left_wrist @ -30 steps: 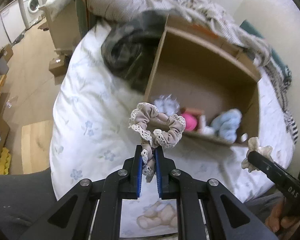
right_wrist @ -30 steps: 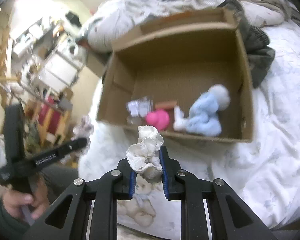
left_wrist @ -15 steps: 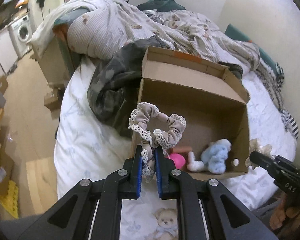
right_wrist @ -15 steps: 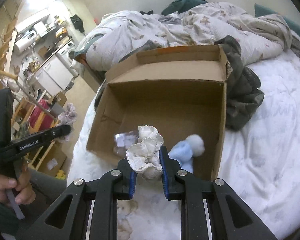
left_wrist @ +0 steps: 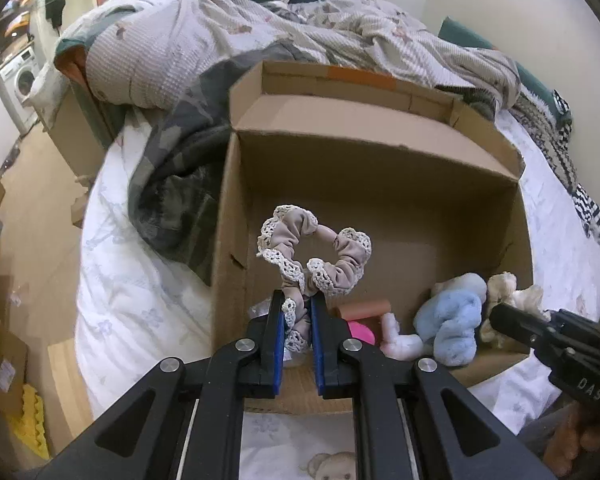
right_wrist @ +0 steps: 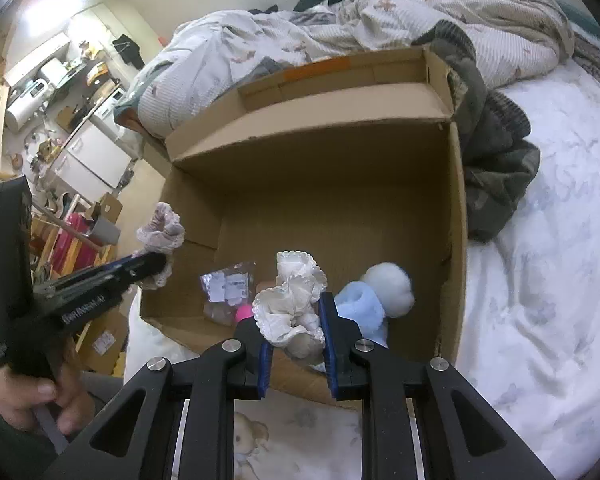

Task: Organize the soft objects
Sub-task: 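Carry both scrunchies over the box and open both tools to drop them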

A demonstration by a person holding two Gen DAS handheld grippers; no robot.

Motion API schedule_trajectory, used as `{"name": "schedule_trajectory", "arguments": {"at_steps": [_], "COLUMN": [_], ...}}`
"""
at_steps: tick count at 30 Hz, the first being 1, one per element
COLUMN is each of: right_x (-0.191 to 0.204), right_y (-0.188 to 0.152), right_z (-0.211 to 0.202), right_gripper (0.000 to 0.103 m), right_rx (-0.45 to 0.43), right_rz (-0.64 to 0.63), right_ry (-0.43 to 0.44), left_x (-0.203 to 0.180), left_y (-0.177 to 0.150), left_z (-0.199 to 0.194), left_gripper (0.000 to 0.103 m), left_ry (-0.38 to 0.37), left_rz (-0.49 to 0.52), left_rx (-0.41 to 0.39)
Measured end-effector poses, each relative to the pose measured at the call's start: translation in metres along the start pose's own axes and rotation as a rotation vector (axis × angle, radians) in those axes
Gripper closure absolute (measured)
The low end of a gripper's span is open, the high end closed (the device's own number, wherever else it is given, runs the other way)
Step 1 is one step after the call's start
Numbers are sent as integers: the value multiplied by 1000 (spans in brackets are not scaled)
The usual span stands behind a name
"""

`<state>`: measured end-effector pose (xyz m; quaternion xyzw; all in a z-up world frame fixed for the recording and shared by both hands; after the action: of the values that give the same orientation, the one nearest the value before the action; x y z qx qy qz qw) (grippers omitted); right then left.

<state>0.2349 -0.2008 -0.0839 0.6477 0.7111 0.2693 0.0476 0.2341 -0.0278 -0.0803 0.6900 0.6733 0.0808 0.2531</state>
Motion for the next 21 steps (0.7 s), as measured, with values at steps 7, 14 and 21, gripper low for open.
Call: {"name": "schedule_trajectory", "arguments": {"at_steps": [7,14,21], "right_x": [3,0,2], "right_y": [-7,-9,-7], "right_z": [25,27,31], "right_gripper": [80,80,80], "right_rx": [85,96,105], "right_rz": [-4,17,13], "right_ry": [7,6,10], "left_x": [-15,-16,-8], "left_y": [2,-7,-9], "left_z": [15,27,26], "left_gripper": [92,92,89], "left_ry": [-11,-21,-32], "left_rz": [29,28,2], "left_rx": [24,76,65]}}
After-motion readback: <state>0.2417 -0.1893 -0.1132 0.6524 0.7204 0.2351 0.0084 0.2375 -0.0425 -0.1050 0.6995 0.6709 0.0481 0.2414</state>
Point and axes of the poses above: each gripper's, at about its wrist camera, not at the fingertips, and z roughly the way its jaws point, x to its left, y to its top, the point moved 4 cm from there along z, roughly the way its jaws point, and after that the axes turned 7 degrees about -y, right-handed, at the moved point
